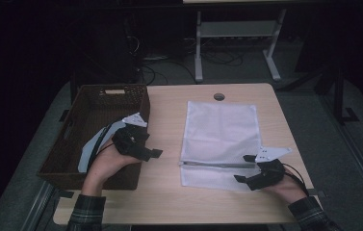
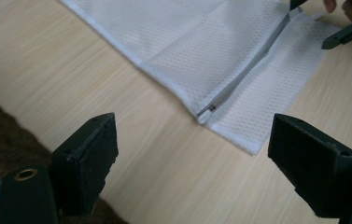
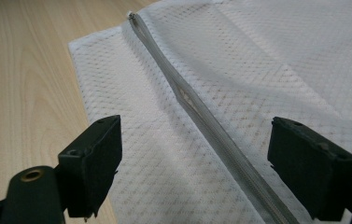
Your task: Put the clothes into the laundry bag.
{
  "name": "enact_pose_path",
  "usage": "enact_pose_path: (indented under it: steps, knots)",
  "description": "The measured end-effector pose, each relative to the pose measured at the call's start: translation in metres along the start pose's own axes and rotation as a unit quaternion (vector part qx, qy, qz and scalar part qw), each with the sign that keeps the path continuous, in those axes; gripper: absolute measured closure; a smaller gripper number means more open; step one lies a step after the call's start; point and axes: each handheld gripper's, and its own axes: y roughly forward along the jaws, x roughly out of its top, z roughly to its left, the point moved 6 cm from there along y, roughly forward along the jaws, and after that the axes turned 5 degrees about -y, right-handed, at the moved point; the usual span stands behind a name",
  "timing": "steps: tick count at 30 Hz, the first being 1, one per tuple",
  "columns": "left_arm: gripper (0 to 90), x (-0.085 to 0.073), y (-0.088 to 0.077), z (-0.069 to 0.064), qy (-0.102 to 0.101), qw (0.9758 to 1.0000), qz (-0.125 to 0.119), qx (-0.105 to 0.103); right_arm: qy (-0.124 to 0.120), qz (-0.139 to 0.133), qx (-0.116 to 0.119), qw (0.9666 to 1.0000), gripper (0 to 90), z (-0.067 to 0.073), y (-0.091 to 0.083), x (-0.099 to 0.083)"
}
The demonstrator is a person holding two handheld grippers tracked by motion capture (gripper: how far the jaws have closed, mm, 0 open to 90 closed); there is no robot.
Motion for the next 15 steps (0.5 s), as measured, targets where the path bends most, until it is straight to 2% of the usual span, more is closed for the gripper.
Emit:
enact_pose_path:
  steps: [6, 12, 15]
  knots:
    - [15.9, 0.003, -0.013, 0.016, -0.007, 0.9999, -0.006, 0.009, 0.014, 0.000, -0.007, 0.9999, 16.6, -0.004, -0.001, -0.002]
    - [15.8, 0.005, -0.024, 0.036, -0.018, 0.9993, -0.023, 0.022, 0.029, -0.006, -0.015, 0.9994, 15.4, -0.006, 0.000, 0.000]
    - [15.7, 0.000, -0.024, 0.044, -0.019, 0.9992, -0.012, 0.032, 0.037, -0.011, -0.018, 0.9991, 14.7, -0.006, 0.000, 0.001]
